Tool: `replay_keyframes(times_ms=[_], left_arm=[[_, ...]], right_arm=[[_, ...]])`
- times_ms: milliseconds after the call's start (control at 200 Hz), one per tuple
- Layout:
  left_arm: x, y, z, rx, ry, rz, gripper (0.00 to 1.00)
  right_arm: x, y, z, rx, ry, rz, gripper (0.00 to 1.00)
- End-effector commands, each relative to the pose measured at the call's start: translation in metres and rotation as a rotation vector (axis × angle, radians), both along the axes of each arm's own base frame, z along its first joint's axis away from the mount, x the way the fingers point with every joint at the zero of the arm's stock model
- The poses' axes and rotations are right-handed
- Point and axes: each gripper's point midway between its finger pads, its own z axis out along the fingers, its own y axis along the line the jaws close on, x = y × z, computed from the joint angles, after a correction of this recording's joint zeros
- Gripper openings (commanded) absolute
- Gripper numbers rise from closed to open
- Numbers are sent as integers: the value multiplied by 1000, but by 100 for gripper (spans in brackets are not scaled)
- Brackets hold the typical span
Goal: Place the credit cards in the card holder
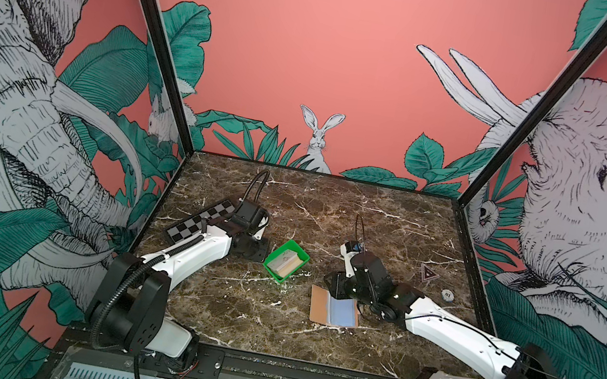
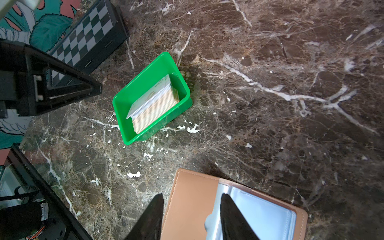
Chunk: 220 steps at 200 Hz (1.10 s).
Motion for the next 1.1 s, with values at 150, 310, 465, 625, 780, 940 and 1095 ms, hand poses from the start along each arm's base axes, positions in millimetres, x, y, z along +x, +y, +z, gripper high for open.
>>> replay_keyframes(times_ms=[150,310,465,625,780,940,1095], left_arm=[[8,-14,3,-51,-4,-75,43],[14,-20,-6,-49,15,-113,41],[21,-25,-16,-55,32,-114,38],[23,-25,-22,-55,37,-99,34],[18,-22,-21,-68,28,-59,31],[9,-21,-28,-75,40,-55,28],[4,-21,-30,-69,46,-60,25]], right_arm=[[2,0,-7,-14,-11,-7,45],[2,-1,-2,-23,-18,-4,45],[1,-6,3,-26,-29,-16,45],[0,-10,4,-22,-33,-30,45],[-2,-11,-1,-25,-21,-34,45],[-2,-10,-5,-26,-16,-35,45],[-2,-9,-6,-32,-15,-33,45]])
